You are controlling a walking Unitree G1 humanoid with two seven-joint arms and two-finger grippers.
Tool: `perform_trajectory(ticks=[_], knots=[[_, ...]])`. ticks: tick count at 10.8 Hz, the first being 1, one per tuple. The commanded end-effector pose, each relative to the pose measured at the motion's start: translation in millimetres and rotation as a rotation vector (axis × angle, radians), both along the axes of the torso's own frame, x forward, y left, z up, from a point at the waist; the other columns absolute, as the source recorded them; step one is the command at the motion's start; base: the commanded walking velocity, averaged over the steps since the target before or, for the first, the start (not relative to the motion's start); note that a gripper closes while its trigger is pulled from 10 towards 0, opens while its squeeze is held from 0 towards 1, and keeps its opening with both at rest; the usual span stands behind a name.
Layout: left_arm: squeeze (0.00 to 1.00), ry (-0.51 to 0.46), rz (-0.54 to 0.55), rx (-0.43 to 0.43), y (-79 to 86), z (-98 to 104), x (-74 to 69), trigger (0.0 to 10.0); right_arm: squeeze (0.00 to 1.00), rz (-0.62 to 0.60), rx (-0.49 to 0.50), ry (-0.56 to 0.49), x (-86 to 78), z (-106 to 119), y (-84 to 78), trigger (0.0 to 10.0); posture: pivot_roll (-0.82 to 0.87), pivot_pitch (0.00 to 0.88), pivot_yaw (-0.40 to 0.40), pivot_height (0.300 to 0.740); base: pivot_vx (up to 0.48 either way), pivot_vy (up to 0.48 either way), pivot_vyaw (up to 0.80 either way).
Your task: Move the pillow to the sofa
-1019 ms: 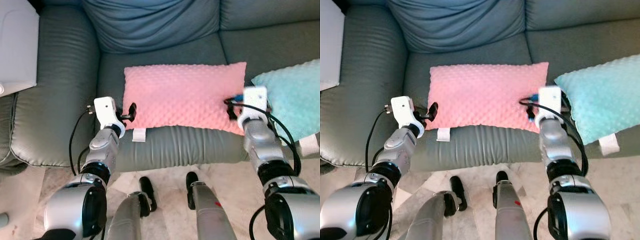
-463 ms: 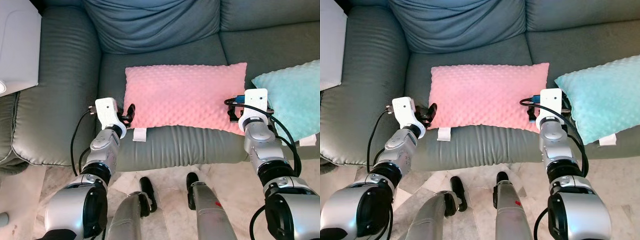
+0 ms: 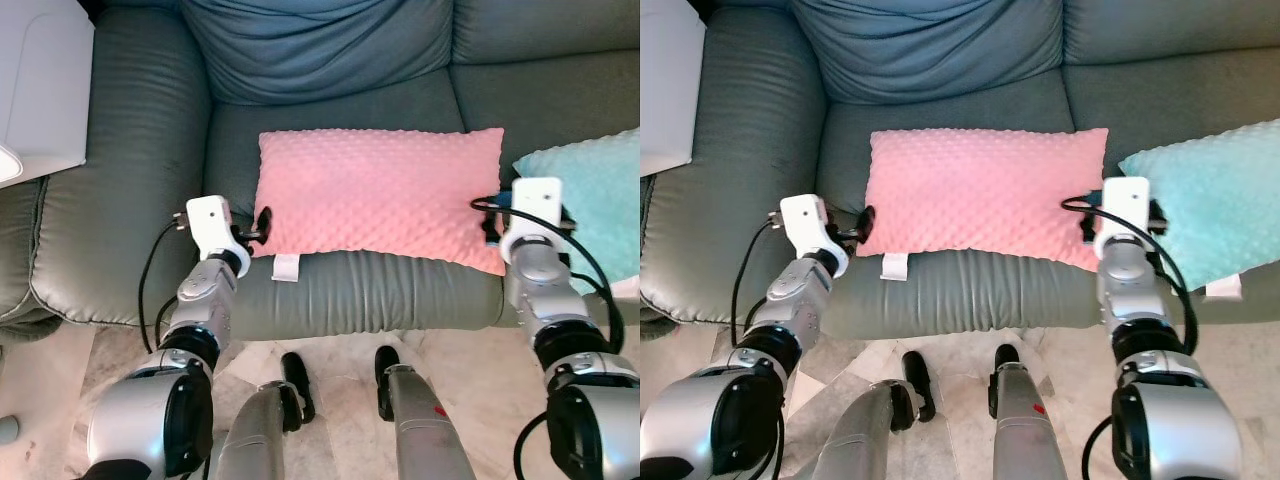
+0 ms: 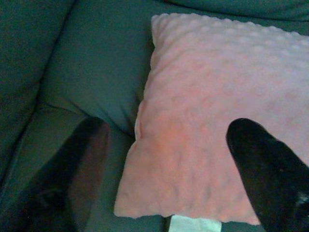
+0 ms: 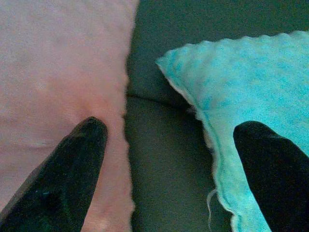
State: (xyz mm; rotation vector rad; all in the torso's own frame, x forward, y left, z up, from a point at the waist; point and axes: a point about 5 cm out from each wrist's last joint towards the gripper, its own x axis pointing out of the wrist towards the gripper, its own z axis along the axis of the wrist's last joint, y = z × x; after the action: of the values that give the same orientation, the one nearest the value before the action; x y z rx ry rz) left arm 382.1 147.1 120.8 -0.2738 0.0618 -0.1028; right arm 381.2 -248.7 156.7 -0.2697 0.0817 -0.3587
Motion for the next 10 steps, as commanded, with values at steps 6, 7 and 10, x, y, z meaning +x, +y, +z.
perform_trajectory(ticks=[6,7,10], knots=[[0.00,-0.016,0.068,0.022,22.5,-32.9,-30.5,10.0,1.00,-0.136,-0.089,0.160,-14.1,-26.3,-22.5,10.0,-0.20,0.474,0.181,0.740,0.000,0.000,0.00],[0.00,-0.022,0.060,0.045,23.7,-39.4,-41.3,10.0,1.00,-0.132,-0.089,0.170,-13.6,-28.3,-19.8,10.0,-0.18,0.473,0.182,0.740,0.000,0.000,0.00],[0.00,-0.027,0.037,0.063,27.1,-46.1,-83.2,10.0,1.00,-0.119,-0.131,0.178,-10.3,-24.4,-18.0,10.0,-0.14,0.470,0.190,0.740,0.000,0.000,0.00]])
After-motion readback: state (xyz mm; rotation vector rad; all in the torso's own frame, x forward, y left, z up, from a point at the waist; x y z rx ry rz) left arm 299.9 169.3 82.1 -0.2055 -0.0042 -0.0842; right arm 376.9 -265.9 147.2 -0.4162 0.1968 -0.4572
